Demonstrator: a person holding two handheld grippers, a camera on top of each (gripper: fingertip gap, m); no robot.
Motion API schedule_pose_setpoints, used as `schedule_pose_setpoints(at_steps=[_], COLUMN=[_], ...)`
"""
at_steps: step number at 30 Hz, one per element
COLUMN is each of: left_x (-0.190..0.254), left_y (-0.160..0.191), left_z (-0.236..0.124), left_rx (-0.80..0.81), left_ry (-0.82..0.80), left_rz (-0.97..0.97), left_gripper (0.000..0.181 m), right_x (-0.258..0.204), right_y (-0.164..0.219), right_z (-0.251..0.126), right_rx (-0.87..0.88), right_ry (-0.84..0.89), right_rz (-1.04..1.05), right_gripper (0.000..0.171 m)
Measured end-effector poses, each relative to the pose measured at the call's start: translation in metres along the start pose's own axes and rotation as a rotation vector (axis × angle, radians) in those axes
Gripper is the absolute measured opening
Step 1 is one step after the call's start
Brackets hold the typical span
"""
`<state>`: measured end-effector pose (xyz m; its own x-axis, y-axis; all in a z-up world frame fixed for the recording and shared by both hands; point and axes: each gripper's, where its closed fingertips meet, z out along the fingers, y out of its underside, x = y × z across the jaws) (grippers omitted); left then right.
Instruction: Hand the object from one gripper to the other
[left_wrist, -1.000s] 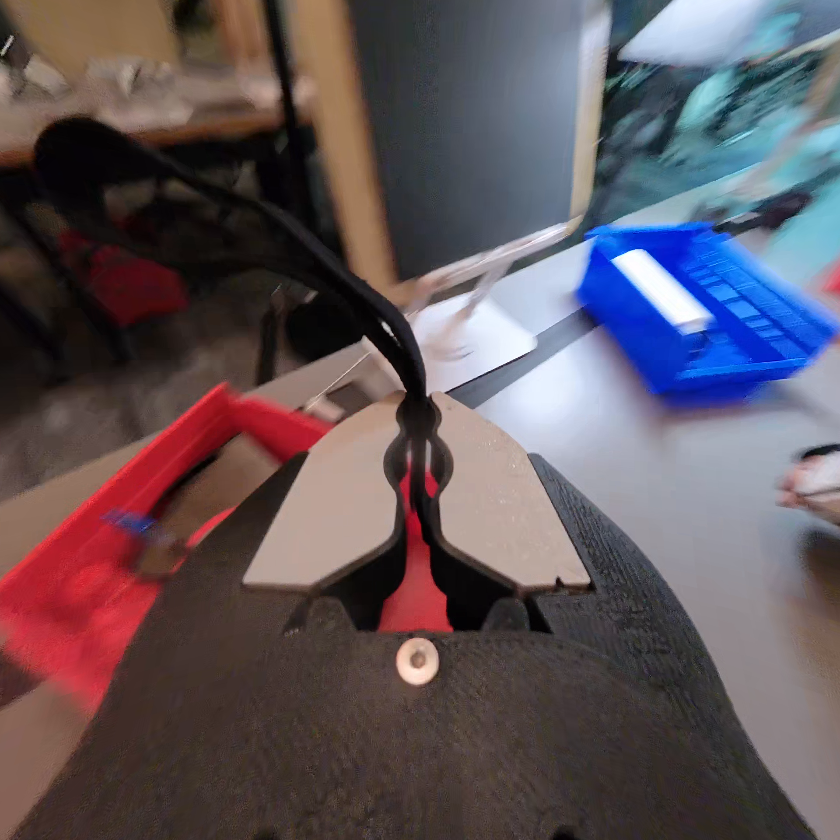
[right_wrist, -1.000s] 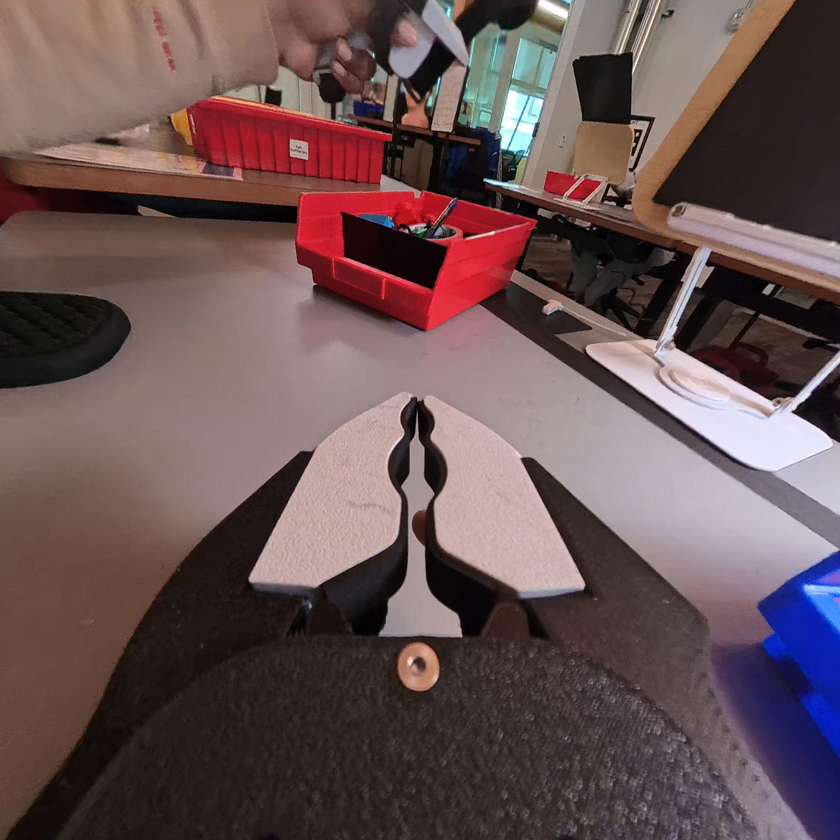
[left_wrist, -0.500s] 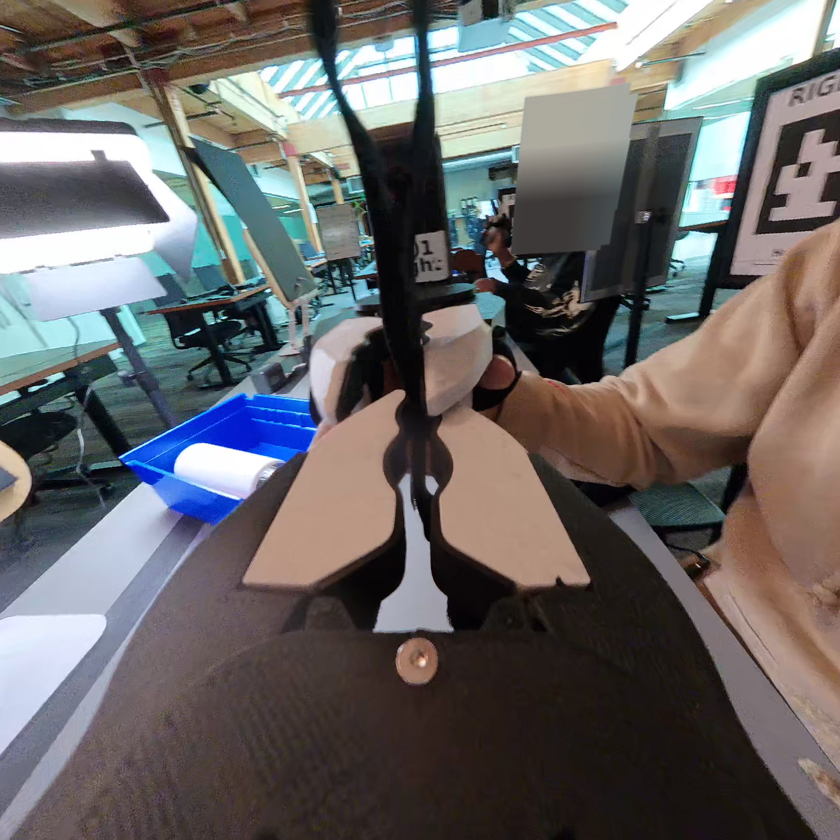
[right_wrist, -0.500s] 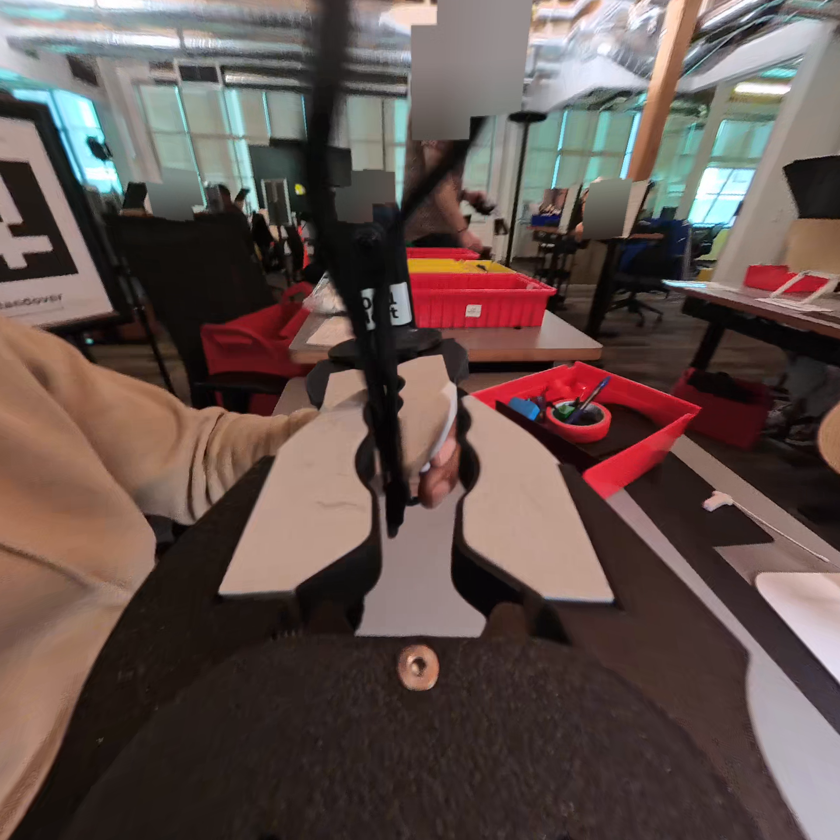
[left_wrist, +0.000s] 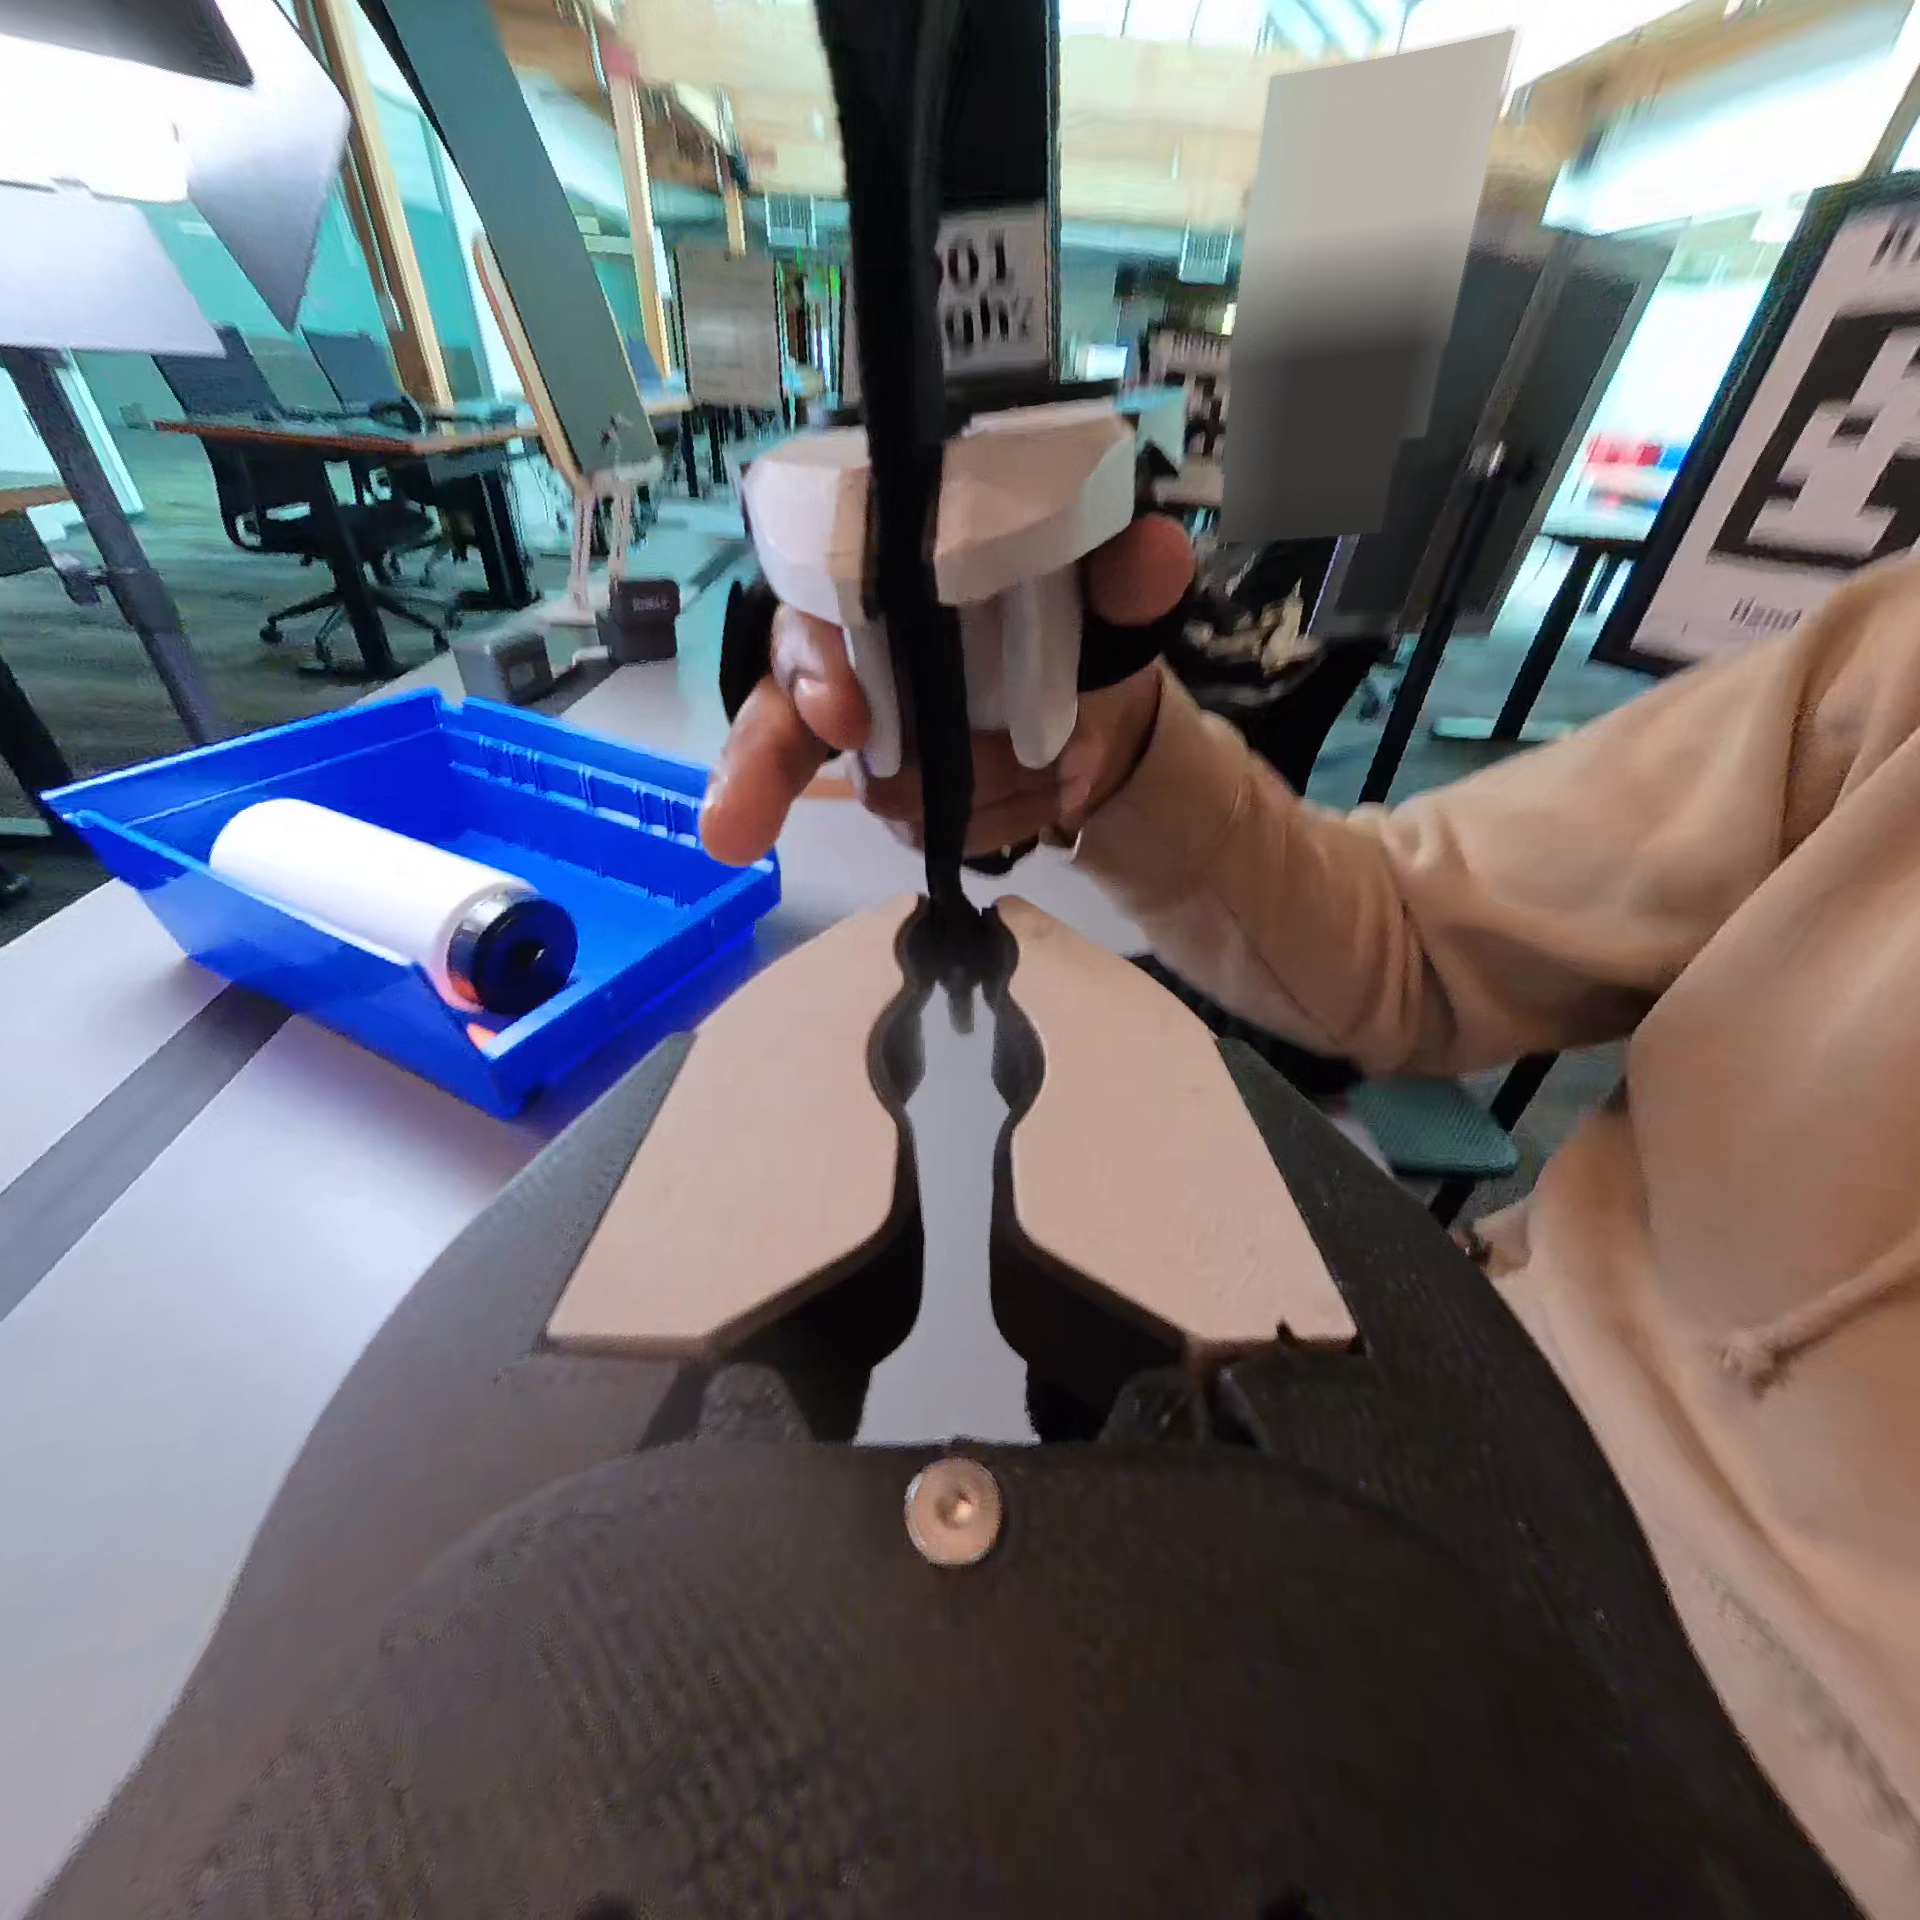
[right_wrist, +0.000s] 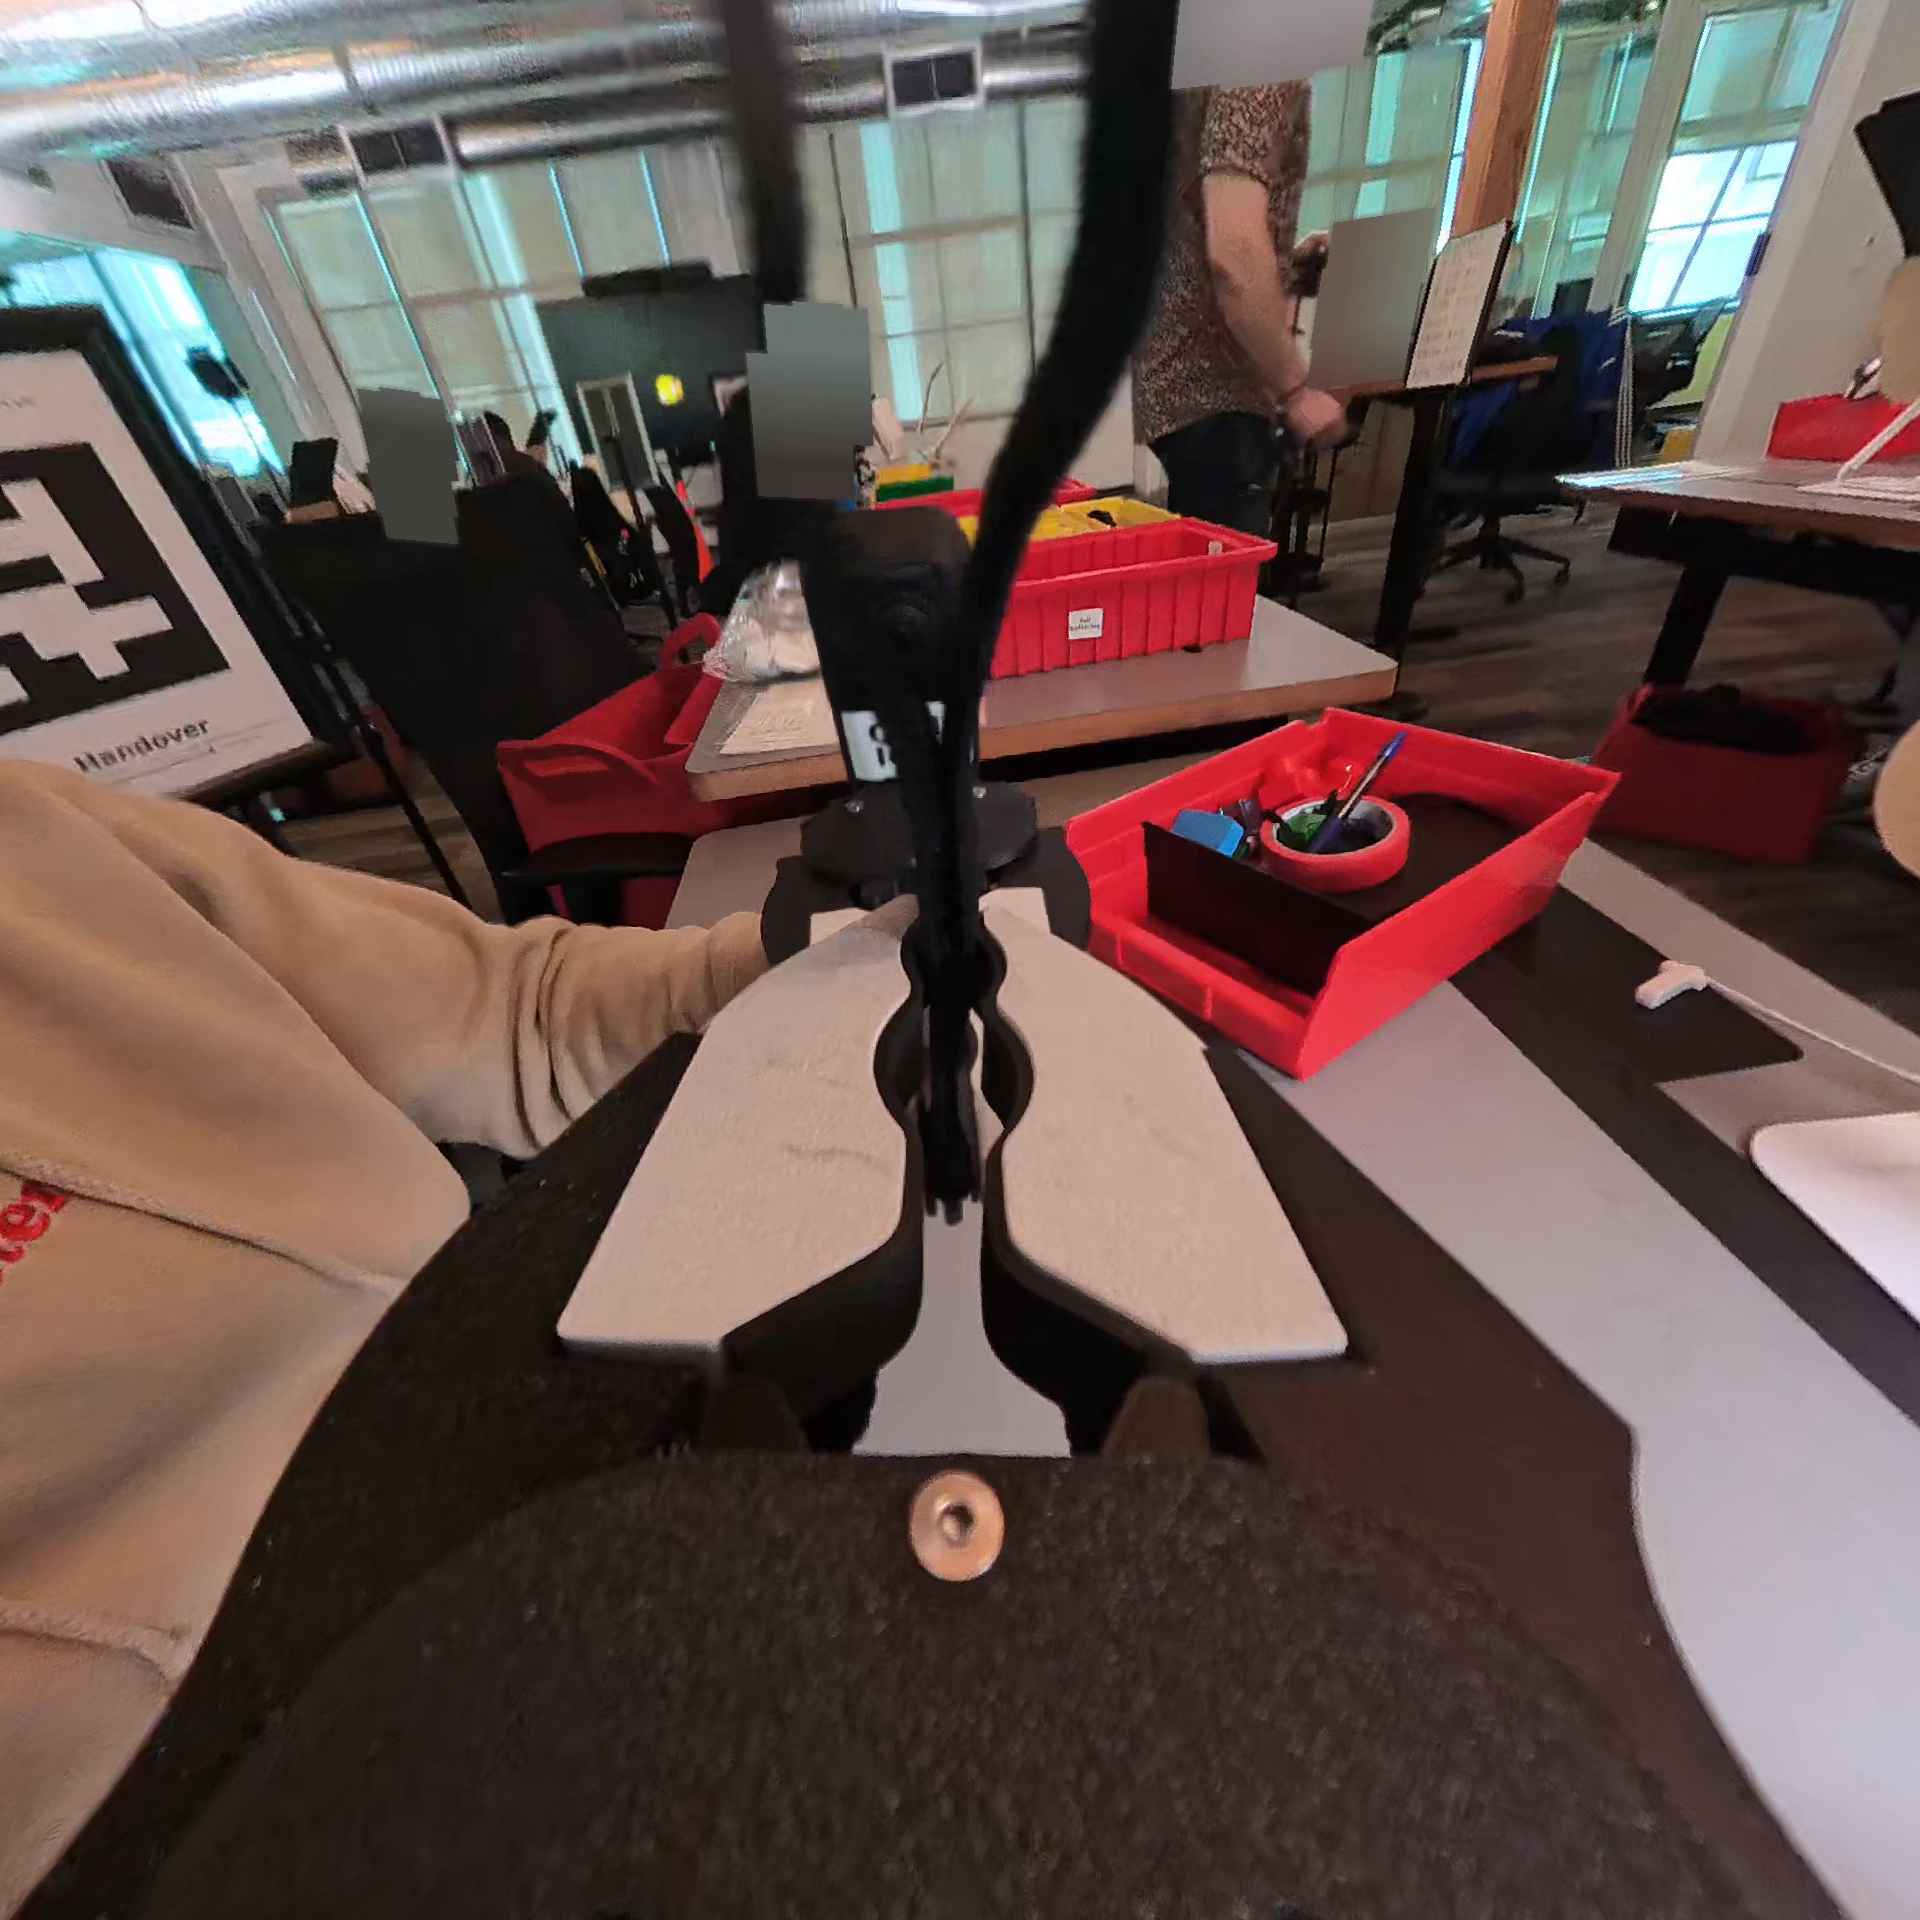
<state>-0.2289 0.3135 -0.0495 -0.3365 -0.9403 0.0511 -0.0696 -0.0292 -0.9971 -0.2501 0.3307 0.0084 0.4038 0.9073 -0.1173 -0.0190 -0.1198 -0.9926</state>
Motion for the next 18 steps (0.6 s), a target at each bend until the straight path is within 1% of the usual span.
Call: schedule_pose_setpoints(at_steps=[1,3,5,6,8,9,10,11,12,13,14,16,18], left_x=[-0.001,-0.005,-0.012,-0.014,-0.013,-0.013,-0.014,-0.014,-0.013,-0.014,-0.017,-0.016,-0.012], left_y=[-0.005,-0.017,-0.025,-0.025,-0.022,-0.020,-0.018,-0.017,-0.016,-0.015,-0.018,-0.030,-0.034], left_z=[0.000,-0.004,-0.011,-0.013,-0.011,-0.008,-0.007,-0.008,-0.009,-0.012,-0.018,-0.031,-0.031], left_rx=[0.045,0.143,0.205,0.210,0.192,0.181,0.177,0.177,0.162,0.153,0.173,0.232,0.236], left_ry=[0.003,-0.005,-0.044,-0.057,-0.050,-0.053,-0.063,-0.056,-0.032,-0.019,-0.010,0.041,0.073], left_rz=[-0.025,-0.067,-0.078,-0.074,-0.077,-0.077,-0.074,-0.069,-0.071,-0.085,-0.106,-0.166,-0.204], left_gripper=[0.008,0.008,0.008,0.008,0.008,0.008,0.008,0.009,0.014,0.026,0.033,0.035,0.035], right_x=[0.004,0.014,0.017,0.016,0.014,0.013,0.012,0.013,0.013,0.012,0.012,0.008,0.009], right_y=[-0.004,-0.013,-0.008,-0.004,0.003,0.009,0.014,0.014,0.015,0.017,0.017,0.023,0.032], right_z=[-0.001,-0.006,-0.008,-0.006,0.003,0.011,0.016,0.017,0.016,0.014,0.011,0.005,0.009], right_rx=[0.037,0.120,0.108,0.104,0.105,0.080,0.060,0.062,0.039,0.008,-0.007,-0.067,-0.111], right_ry=[0.009,0.038,0.004,-0.018,-0.047,-0.047,-0.037,-0.010,0.000,0.009,0.021,0.006,0.018], right_rz=[0.020,0.055,0.081,0.094,0.106,0.098,0.066,0.028,-0.007,-0.034,-0.066,-0.110,-0.151], right_gripper=[0.006,0.028,0.036,0.038,0.035,0.026,0.006,0.004,0.004,0.004,0.004,0.004,0.004])
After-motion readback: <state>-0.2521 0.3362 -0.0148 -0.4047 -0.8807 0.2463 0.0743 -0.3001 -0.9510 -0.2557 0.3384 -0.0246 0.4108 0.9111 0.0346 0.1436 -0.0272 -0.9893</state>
